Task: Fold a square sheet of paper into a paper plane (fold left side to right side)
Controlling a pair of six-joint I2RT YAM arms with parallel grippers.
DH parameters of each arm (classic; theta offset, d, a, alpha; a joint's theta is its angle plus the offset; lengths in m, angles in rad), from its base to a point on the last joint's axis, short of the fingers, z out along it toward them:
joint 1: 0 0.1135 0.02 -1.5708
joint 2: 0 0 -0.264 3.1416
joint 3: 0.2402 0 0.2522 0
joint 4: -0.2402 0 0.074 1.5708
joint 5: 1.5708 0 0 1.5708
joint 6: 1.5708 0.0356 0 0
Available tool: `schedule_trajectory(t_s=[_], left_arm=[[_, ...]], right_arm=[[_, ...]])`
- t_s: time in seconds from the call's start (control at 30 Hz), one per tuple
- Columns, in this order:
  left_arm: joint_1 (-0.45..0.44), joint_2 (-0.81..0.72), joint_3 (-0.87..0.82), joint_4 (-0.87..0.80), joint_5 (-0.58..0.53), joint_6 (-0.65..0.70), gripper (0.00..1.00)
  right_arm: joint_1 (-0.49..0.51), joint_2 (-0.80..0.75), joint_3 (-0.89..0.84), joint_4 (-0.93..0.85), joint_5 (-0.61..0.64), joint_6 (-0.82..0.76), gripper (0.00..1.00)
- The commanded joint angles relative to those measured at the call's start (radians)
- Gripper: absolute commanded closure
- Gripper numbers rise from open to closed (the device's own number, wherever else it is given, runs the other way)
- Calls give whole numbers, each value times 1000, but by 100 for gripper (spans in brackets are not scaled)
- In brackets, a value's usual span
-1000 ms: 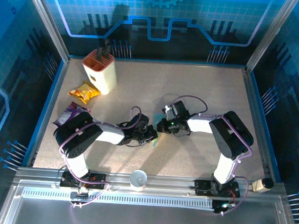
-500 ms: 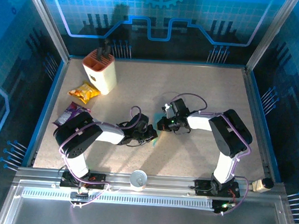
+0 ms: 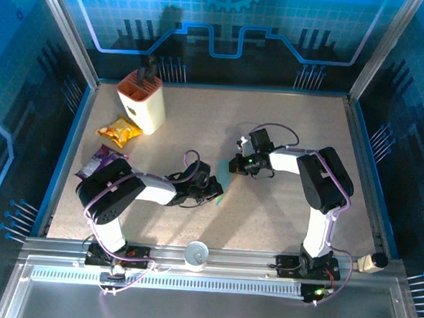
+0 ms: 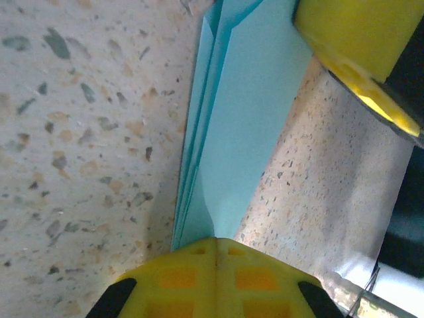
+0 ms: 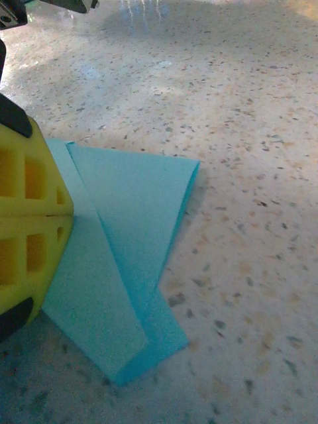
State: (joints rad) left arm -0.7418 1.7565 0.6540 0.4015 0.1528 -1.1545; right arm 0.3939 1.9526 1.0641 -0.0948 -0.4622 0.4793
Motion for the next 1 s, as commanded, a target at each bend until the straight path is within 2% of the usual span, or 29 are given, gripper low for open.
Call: schedule_trajectory(t_s=[0.0, 0.57, 0.77, 0.97], left_arm=[[-2, 60, -76, -252, -35, -14, 100], [-4, 59, -84, -227, -31, -21, 100], [-10, 57, -91, -186, -37, -40, 100], [-18, 37, -93, -176, -63, -51, 100]], right_arm=[[-67, 63, 54, 10, 122, -35, 100], [-148, 166, 249, -54, 122, -29, 100], [-149, 38, 224, -73, 93, -18, 100], [-87, -156, 55, -103, 36, 26, 100]])
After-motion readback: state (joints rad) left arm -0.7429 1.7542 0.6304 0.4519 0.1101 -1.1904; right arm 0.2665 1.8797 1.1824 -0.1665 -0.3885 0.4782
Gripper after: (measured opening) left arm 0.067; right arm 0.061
